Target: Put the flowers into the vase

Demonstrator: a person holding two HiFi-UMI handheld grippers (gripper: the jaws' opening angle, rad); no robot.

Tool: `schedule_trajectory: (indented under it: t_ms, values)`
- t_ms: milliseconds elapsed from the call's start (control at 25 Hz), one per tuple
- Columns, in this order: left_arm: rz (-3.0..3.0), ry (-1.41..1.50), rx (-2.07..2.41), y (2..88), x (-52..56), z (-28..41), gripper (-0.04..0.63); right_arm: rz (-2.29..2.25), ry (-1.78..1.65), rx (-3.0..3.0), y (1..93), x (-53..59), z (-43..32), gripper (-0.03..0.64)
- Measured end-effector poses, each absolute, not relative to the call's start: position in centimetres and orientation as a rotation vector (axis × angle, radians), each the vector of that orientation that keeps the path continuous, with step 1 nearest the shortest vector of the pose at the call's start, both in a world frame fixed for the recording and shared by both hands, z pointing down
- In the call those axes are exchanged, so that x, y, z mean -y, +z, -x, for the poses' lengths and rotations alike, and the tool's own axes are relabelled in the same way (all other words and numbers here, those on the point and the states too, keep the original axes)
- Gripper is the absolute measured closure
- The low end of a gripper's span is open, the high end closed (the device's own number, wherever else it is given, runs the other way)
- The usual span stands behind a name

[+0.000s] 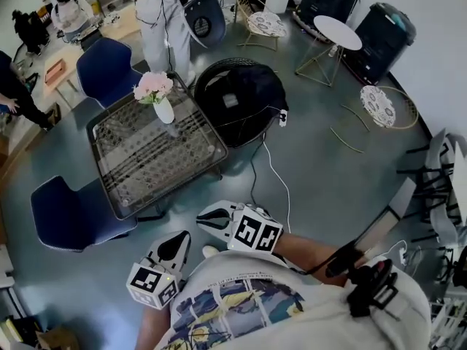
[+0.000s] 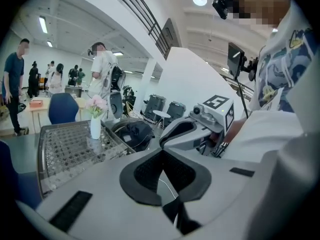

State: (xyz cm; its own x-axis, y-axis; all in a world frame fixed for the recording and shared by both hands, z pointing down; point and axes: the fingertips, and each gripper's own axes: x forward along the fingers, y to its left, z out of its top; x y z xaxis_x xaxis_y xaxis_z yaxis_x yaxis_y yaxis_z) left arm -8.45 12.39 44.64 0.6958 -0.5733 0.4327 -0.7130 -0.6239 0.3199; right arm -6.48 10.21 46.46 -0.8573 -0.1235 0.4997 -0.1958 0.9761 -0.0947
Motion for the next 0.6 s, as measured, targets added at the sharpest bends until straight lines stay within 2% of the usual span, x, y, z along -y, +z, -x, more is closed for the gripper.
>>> schedule_trajectory:
  t_ms: [600]
  values:
    - [-2.391,0.325,1.043,45.6,-16.4,11.1,0.586,-0.177,0.119,2.589,46.9,-14.8,8.5,0.6]
